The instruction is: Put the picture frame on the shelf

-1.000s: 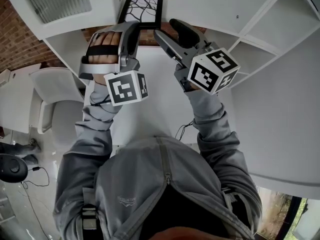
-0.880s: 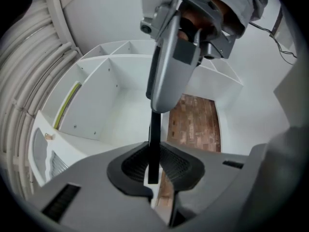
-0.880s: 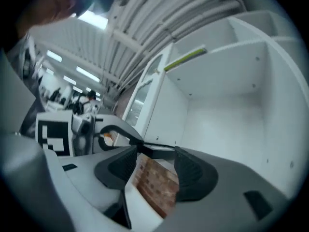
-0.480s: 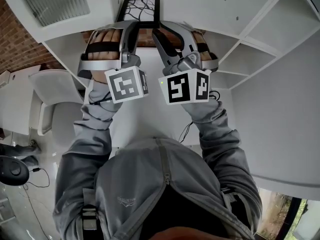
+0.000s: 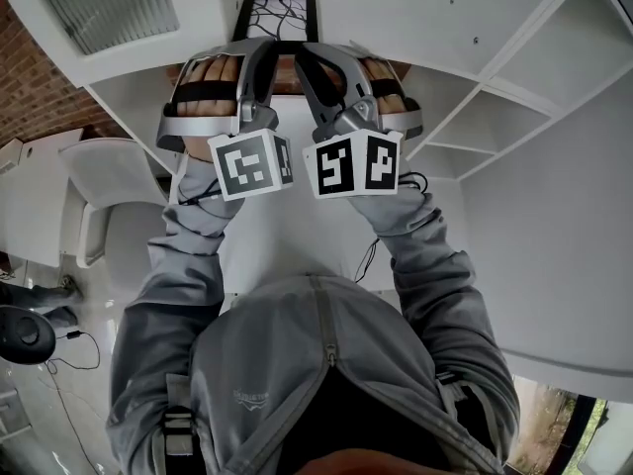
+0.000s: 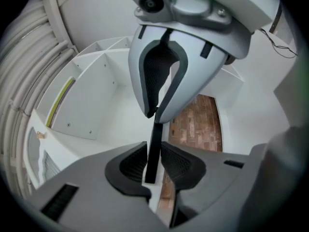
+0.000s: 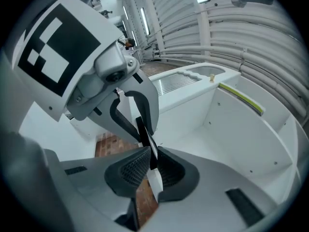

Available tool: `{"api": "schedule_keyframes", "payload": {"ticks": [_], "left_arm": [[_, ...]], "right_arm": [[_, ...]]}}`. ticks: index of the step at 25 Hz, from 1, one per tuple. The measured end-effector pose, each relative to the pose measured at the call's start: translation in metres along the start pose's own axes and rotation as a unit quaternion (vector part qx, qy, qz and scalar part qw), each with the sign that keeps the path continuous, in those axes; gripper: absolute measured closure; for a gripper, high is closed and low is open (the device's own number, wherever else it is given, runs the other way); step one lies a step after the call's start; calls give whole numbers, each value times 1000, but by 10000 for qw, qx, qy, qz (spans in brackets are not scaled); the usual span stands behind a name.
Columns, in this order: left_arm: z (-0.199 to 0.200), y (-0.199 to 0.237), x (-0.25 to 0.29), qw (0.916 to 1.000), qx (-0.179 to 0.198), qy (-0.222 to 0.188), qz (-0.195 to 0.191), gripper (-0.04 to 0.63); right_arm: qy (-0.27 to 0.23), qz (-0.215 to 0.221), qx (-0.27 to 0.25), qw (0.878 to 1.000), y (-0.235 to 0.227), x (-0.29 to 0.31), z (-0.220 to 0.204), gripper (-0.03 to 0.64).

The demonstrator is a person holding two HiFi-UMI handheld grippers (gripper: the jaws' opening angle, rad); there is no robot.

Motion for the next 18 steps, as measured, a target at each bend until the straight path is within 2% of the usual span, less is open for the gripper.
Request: {"api": "schedule_keyframes", "payload": {"ticks": [4, 7, 9, 10, 18], "left_arm": [[5, -2, -16, 9981, -270, -526, 176, 479], [7, -2, -29, 9942, -487, -844, 456, 489], [2, -3, -32, 9923, -604, -887, 611, 566], [0, -4, -31, 9921, -638, -871, 646, 575], [-5, -11, -14, 9934, -769, -740, 424, 581]], "right_arm": [[43, -60, 79, 9999, 1, 3, -2, 555], [45, -85, 78, 9999, 3, 6, -2, 555], [80, -102, 95, 9999, 5, 9, -4, 555], [104, -103, 109, 9998, 6, 10, -5, 555], [296, -124, 105, 9994, 9, 21, -8, 555]]}}
Point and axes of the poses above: the fingertips, and each gripper's own axes: x forward along the fingers, y to its left, z out of its top, the point moved 5 cm from there along -x, backward along the fingers, and after that the axes turned 15 degrees about -z, right-handed, at the moved point
